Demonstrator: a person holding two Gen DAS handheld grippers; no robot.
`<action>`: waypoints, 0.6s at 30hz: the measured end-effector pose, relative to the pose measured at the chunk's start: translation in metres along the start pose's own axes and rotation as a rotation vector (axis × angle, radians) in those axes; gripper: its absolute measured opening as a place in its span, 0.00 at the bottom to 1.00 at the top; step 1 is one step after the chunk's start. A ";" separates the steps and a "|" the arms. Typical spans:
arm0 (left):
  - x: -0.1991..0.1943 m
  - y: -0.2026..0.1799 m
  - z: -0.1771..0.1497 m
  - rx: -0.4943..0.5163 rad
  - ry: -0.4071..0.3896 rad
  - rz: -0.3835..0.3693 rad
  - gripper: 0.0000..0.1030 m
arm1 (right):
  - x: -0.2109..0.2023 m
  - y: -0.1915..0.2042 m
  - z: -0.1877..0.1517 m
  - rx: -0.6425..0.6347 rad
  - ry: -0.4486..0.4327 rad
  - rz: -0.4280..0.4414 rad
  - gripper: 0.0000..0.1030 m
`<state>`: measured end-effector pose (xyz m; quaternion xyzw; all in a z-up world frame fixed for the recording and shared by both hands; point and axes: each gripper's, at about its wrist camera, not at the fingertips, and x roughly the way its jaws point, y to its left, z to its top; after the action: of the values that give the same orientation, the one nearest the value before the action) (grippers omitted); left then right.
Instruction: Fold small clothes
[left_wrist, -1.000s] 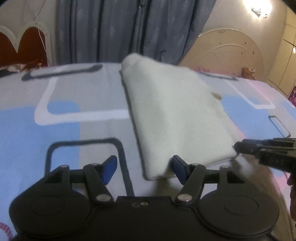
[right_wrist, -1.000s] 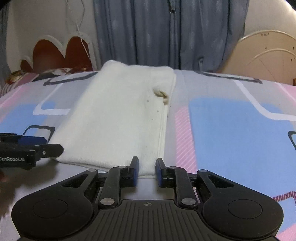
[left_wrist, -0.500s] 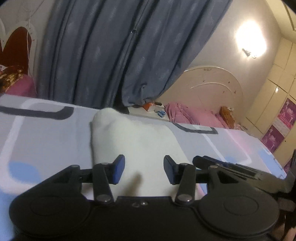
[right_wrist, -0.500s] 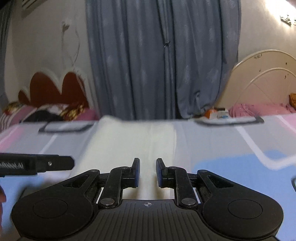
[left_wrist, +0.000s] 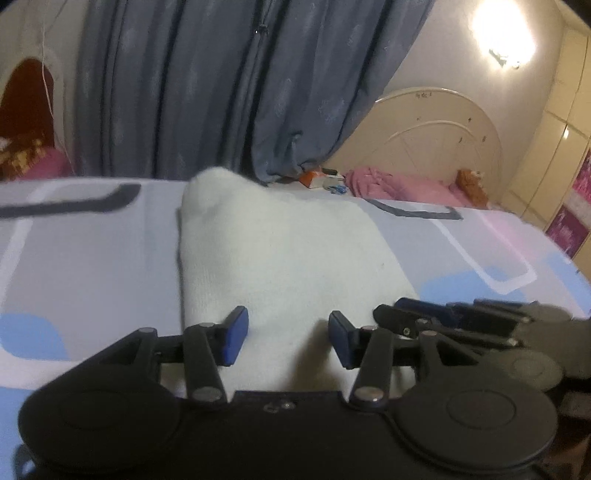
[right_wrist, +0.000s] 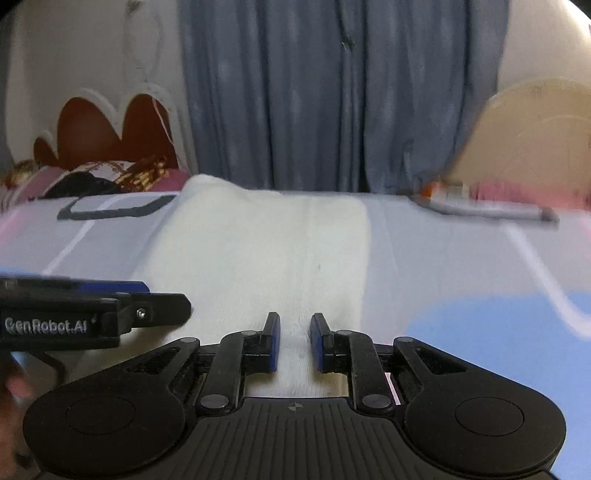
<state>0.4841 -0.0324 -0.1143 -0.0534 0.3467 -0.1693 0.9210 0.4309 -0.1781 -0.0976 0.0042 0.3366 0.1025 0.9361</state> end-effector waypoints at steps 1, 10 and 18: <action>-0.005 -0.002 0.000 0.003 -0.003 0.009 0.47 | -0.002 0.000 0.001 0.013 -0.001 0.010 0.18; -0.027 0.004 0.003 0.021 -0.001 0.092 0.75 | -0.043 -0.021 0.010 0.112 -0.080 0.086 0.58; -0.025 0.042 0.004 -0.072 0.039 0.021 0.77 | -0.038 -0.079 0.009 0.436 -0.029 0.242 0.58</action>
<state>0.4807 0.0154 -0.1041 -0.0794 0.3711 -0.1481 0.9133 0.4231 -0.2622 -0.0732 0.2477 0.3345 0.1389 0.8986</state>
